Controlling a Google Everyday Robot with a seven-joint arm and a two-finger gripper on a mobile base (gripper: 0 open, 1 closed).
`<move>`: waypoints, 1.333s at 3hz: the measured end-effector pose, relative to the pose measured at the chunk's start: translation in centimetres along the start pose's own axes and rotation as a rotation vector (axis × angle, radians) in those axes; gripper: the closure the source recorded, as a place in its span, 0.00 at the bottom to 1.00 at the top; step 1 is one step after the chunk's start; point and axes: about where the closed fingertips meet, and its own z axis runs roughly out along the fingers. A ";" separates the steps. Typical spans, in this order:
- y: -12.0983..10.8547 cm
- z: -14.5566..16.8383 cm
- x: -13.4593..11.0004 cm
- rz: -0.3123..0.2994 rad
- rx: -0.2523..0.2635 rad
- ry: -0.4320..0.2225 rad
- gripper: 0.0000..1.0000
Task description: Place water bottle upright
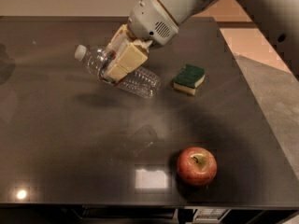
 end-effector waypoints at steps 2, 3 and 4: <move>-0.4 -2.3 0.1 0.098 0.048 -0.293 1.00; -0.1 -2.8 0.8 0.135 0.096 -0.435 1.00; 0.4 -2.9 2.6 0.166 0.149 -0.570 1.00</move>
Offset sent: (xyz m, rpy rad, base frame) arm 0.0159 -0.0317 0.0219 0.3975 0.1728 -0.1440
